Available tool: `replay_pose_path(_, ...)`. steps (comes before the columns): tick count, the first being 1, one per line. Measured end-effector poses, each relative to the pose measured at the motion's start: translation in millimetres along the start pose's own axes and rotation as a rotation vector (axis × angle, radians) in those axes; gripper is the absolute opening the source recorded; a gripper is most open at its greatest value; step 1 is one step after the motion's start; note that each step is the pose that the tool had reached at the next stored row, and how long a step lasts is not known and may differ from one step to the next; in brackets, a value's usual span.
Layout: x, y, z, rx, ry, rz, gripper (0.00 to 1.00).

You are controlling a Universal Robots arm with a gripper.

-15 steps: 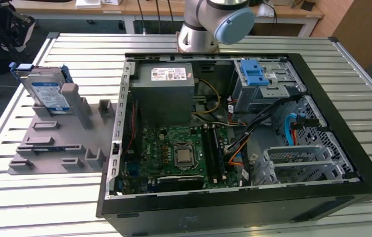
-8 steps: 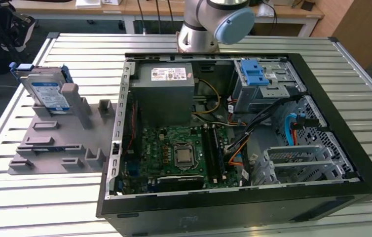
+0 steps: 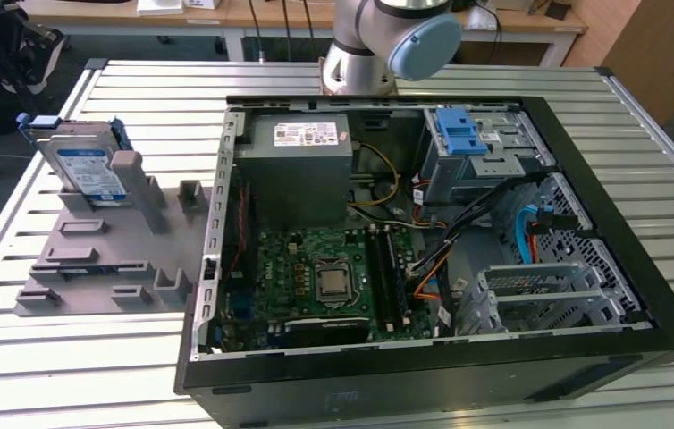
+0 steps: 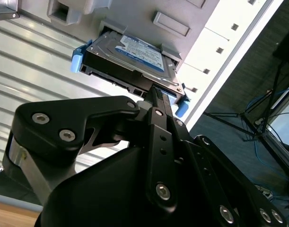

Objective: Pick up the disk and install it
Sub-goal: 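Pick up the disk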

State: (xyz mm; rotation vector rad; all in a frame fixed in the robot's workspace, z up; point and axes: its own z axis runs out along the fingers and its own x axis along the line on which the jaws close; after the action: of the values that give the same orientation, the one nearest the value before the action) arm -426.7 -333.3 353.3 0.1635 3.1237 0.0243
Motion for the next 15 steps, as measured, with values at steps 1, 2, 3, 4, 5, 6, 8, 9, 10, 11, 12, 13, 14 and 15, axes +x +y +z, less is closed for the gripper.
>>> replay_pose_path(1, 0.0, 0.0, 0.0, -0.0001, 0.0000, -0.001, 0.11)
replay_pose_path(2, 0.0, 0.0, 0.0, -0.0001, 0.0000, -0.002, 0.11)
replay_pose_path(3, 0.0, 0.0, 0.0, -0.0001, 0.0000, -0.003, 0.11)
replay_pose_path(4, 0.0, 0.0, 0.0, -0.0001, 0.0000, -0.004, 0.11)
replay_pose_path(5, 0.0, 0.0, 0.0, -0.0001, 0.0001, -0.005, 0.11)
replay_pose_path(6, 0.0, 0.0, 0.0, -0.0001, 0.0001, -0.006, 0.11)
replay_pose_path(8, 0.0, 0.0, 0.0, -0.0001, 0.0001, -0.007, 0.11)
replay_pose_path(9, 0.0, 0.0, 0.0, -0.0001, 0.0001, -0.007, 0.11)
replay_pose_path(10, 0.0, 0.0, 0.0, -0.0002, 0.0001, -0.007, 0.11)
replay_pose_path(11, 0.0, 0.0, 0.0, -0.0001, 0.0001, -0.008, 0.11)
replay_pose_path(12, 0.0, 0.0, 0.0, -0.0001, 0.0001, -0.008, 0.11)
replay_pose_path(13, 0.0, 0.0, 0.0, -0.0002, 0.0001, -0.008, 0.11)
replay_pose_path(14, 0.0, 0.0, 0.0, -0.0001, 0.0001, -0.008, 0.11)
replay_pose_path(15, 0.0, 0.0, 0.0, -0.0002, 0.0001, -0.008, 0.11)
